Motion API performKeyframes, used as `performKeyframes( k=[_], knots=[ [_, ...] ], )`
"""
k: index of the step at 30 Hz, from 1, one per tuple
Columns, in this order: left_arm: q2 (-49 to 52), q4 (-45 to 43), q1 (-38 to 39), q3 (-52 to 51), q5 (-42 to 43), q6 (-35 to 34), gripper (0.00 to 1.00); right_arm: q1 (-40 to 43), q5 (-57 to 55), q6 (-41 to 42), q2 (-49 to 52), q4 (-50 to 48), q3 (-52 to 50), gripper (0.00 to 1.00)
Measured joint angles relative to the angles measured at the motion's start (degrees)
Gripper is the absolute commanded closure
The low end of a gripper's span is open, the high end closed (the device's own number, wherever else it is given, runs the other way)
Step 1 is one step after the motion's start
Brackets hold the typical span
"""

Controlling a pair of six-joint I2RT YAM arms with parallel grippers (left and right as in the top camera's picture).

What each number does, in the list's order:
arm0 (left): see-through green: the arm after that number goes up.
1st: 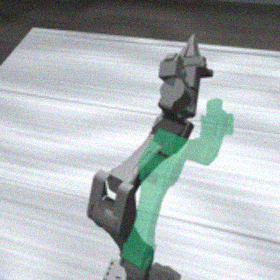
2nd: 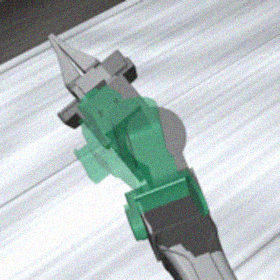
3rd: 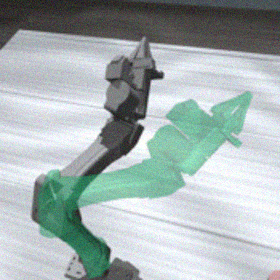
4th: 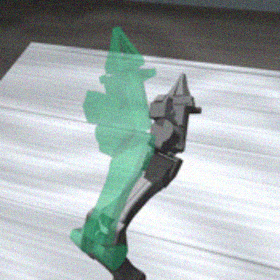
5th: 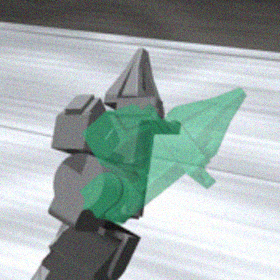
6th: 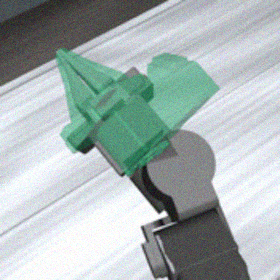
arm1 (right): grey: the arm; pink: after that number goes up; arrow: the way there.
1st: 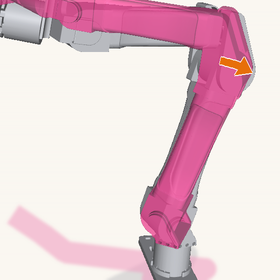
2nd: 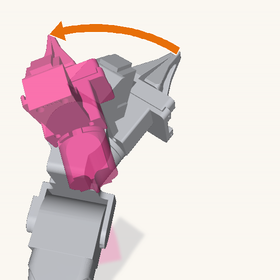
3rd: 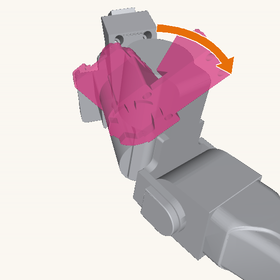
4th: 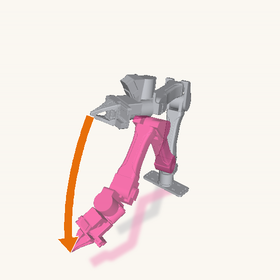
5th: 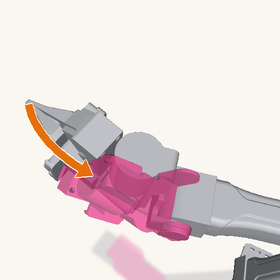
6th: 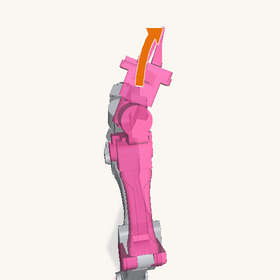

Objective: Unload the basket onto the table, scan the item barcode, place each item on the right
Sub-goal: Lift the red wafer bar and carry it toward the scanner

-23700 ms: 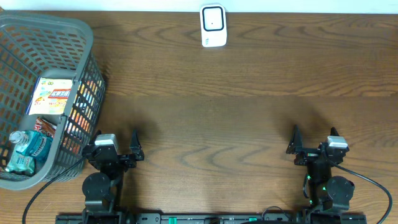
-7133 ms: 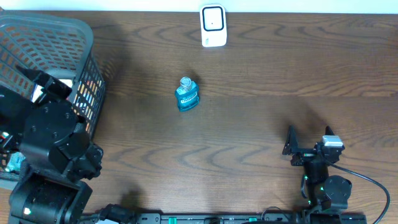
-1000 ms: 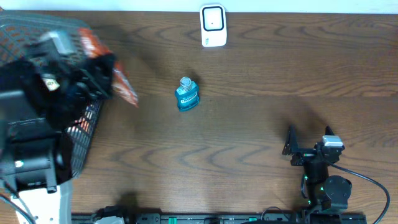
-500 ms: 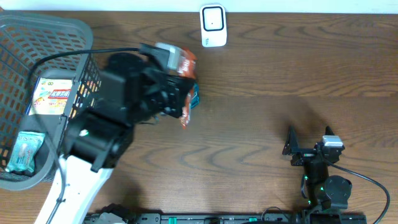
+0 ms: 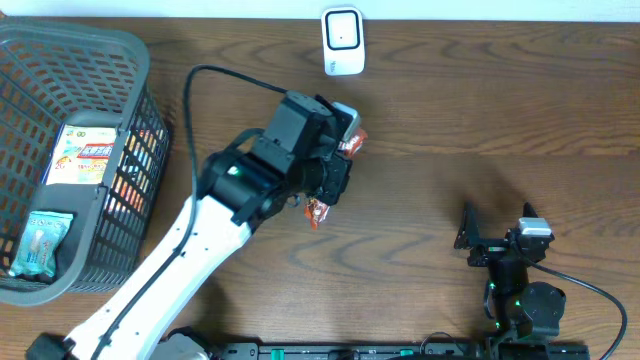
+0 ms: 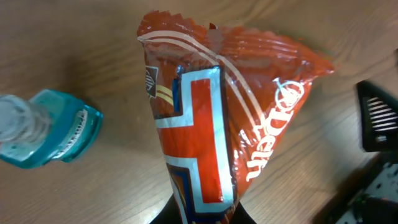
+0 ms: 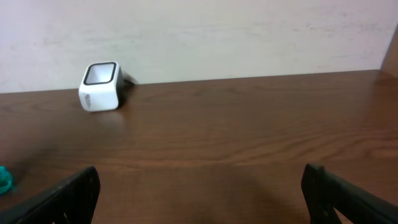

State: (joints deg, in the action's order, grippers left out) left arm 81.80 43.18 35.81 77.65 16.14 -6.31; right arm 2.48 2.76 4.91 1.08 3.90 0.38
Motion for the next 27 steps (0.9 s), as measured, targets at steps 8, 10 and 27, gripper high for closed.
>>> performKeyframes(
  k=[8,10,27],
  knots=[
    [7.17,0.13,1.18,-0.07,-0.02,0.42,0.93,0.00,0.00,0.00,0.00,0.00,0.00,0.01],
    [8.79,0.13,1.18,-0.07,-0.02,0.42,0.93,0.00,-0.02,0.00,0.00,0.00,0.00,0.01],
    [21.55,-10.60,6.84,-0.15,-8.37,1.53,0.93,0.00,0.00,0.00,0.00,0.00,0.00,0.01]
  ],
)
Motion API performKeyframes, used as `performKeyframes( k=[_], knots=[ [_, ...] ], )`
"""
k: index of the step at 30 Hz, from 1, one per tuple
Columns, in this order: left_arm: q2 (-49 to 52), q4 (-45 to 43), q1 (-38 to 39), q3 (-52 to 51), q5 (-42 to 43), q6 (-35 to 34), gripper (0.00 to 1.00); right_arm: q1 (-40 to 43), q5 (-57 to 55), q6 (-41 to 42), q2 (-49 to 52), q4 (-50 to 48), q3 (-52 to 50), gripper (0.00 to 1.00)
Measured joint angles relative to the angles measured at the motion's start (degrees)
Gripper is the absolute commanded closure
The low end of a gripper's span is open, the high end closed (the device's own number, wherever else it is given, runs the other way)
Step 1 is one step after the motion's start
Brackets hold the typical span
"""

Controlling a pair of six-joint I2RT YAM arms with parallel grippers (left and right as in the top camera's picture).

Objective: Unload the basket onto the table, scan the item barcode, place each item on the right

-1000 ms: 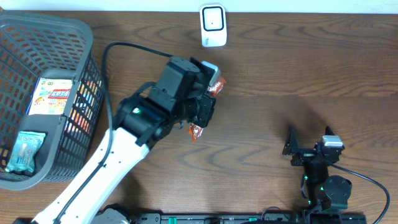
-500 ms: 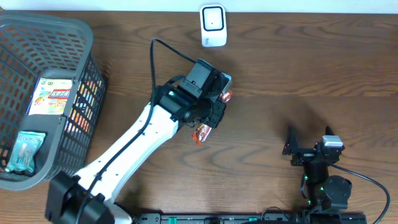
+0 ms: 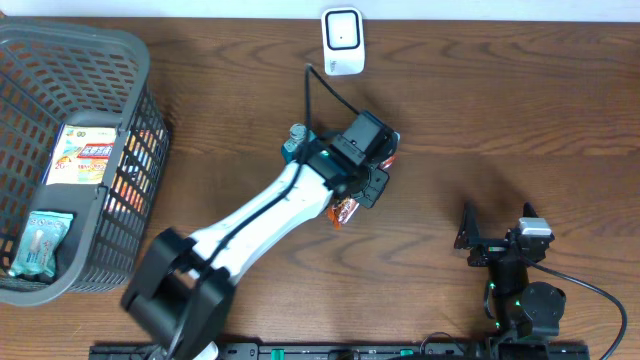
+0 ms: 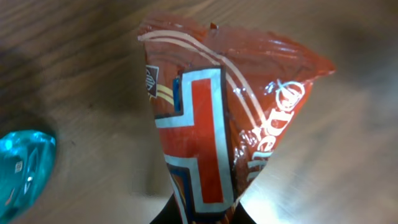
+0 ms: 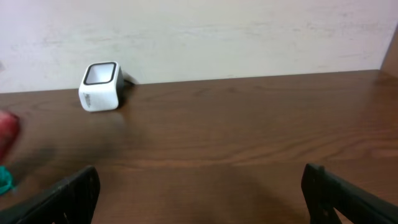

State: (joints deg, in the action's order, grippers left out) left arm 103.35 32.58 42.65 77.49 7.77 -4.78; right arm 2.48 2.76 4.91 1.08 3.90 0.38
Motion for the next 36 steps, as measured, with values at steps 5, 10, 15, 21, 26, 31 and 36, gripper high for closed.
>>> performKeyframes(
  k=[5,10,15,21,26,31,36],
  knots=[
    [6.99,-3.65,0.22,0.00,-4.00,0.63,0.92,0.00,0.00,0.00,0.00,0.00,0.00,0.01],
    [10.16,-4.42,0.22,-0.04,-6.49,1.16,0.50,0.00,0.00,0.00,0.00,0.00,0.00,0.01],
    [10.10,-4.55,0.22,-0.04,-7.30,1.84,0.28,0.00,0.00,0.00,0.00,0.00,0.00,0.01],
    [8.07,-4.48,0.22,-0.04,-7.76,2.19,0.31,0.00,0.00,0.00,0.00,0.00,0.00,0.01],
    [2.78,-4.24,0.22,-0.04,-7.78,2.12,0.92,0.00,0.00,0.00,0.00,0.00,0.00,0.01],
    [-1.51,-3.65,0.24,0.00,-7.67,1.57,0.93,0.00,0.00,0.00,0.00,0.00,0.00,0.01],
    [-1.36,-3.19,0.26,0.00,-5.60,1.20,0.92,0.00,0.00,0.00,0.00,0.00,0.00,0.01]
  ],
)
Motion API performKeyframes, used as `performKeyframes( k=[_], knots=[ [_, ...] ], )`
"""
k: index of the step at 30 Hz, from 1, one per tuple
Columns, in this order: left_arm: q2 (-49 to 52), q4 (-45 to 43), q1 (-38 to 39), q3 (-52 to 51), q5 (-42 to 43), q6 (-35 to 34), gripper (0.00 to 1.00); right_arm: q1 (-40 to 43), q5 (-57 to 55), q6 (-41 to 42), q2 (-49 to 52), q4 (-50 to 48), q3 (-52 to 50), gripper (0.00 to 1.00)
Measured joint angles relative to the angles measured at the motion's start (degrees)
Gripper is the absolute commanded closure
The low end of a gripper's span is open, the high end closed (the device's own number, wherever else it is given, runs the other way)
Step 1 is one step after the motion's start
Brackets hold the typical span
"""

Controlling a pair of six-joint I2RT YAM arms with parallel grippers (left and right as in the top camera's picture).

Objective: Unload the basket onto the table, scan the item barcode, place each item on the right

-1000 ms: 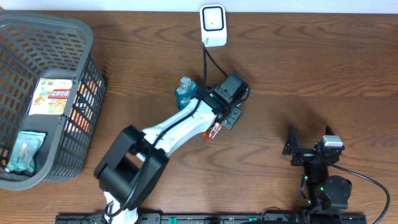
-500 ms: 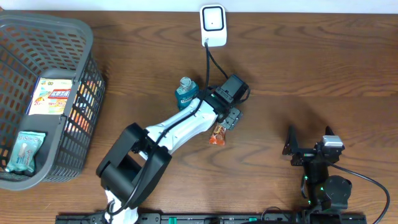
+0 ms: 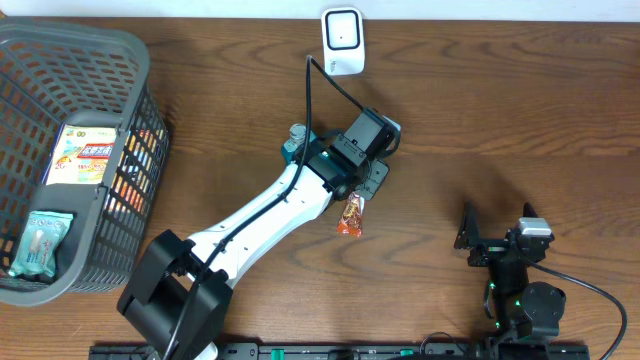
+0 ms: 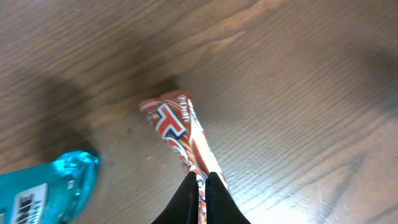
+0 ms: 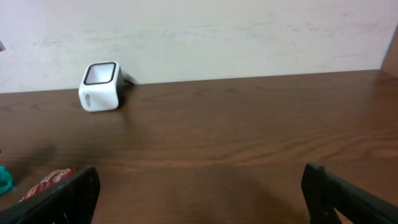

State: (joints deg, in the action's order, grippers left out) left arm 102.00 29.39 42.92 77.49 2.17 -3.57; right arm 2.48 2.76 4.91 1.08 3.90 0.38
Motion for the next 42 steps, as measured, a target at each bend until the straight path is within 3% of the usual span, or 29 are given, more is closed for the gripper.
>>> performKeyframes(
  k=[11,26,36,42],
  knots=[
    [2.05,-0.04,0.02,-0.33,2.01,-0.90,0.93,0.00,0.00,0.00,0.00,-0.02,0.00,0.01],
    [15.32,-0.55,0.04,-0.31,2.25,-2.12,0.93,0.00,-0.02,0.00,0.00,-0.02,0.00,0.01],
    [14.19,0.37,0.07,-0.44,3.52,-3.08,0.92,0.00,-0.02,0.00,0.00,0.00,0.00,0.01],
    [3.54,0.42,0.07,-1.01,3.13,-3.10,0.93,0.00,-0.02,0.00,0.00,0.00,0.00,0.01]
  ],
)
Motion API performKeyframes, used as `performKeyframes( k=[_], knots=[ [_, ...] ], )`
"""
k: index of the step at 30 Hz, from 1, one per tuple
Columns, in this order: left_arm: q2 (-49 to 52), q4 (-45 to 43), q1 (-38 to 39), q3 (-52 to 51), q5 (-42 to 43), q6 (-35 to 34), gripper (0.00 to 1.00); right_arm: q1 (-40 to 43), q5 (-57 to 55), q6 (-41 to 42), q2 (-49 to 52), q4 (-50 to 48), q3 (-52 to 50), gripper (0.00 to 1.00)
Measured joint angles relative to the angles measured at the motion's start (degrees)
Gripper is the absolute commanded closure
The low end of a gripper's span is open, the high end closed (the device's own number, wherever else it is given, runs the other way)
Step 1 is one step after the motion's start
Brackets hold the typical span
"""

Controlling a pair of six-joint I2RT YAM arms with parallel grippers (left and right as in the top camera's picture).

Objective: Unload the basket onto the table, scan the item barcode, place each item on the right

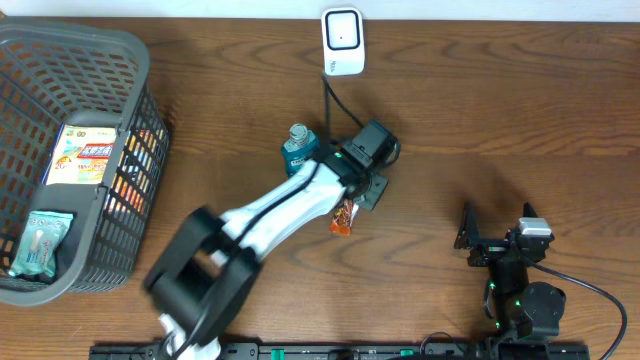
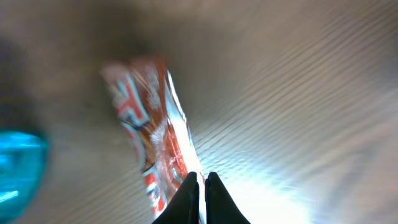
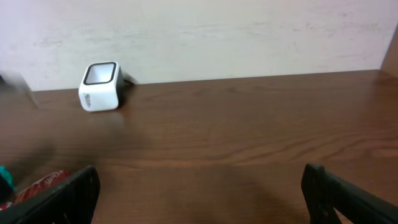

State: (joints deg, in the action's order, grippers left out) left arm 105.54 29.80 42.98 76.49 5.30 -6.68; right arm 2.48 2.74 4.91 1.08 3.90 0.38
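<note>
A red snack packet (image 1: 344,216) with blue and white print lies long and narrow at mid-table, blurred in the left wrist view (image 2: 149,124). My left gripper (image 1: 357,197) (image 2: 200,177) is shut on the packet's thin edge. The white barcode scanner (image 1: 342,40) (image 3: 99,86) stands at the far edge, well beyond the packet. My right gripper (image 1: 468,232) (image 3: 199,186) rests open at the near right, holding nothing. Its view catches a bit of the packet (image 3: 38,185) at the lower left.
A teal bottle (image 1: 298,148) stands just left of the left gripper, with a sliver showing in the left wrist view (image 2: 18,168). A grey mesh basket (image 1: 90,60) holding several packaged goods fills the left side. The table's back edge meets a pale wall (image 3: 205,31).
The left arm has changed posture, and its wrist view is now blurred with the packet larger in frame. The packet has shifted slightly left. The right arm has not moved.
The left gripper first held the packet raised, left of centre. Then it was further right, beside the teal bottle. Then the packet hung low at mid-table, pinched by its edge. It now stays there in the same grip. The right gripper stayed open and still.
</note>
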Motion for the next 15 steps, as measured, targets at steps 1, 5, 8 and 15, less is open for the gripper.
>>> performKeyframes(
  k=[1,5,8,15],
  knots=[
    [-1.92,-0.02,0.00,0.02,-0.35,0.00,0.93,0.00,0.02,0.00,0.00,0.00,0.00,0.01],
    [-9.75,-0.11,0.00,0.04,-3.96,-0.04,0.92,0.00,0.02,0.00,0.00,0.00,0.00,0.01],
    [-11.47,0.35,-0.02,0.04,-6.19,-0.20,0.93,0.00,0.02,0.00,0.00,0.00,0.00,0.01],
    [-8.66,9.16,-0.20,0.02,-8.17,-2.56,0.93,0.00,0.02,0.00,0.00,0.02,0.00,0.01]
  ],
)
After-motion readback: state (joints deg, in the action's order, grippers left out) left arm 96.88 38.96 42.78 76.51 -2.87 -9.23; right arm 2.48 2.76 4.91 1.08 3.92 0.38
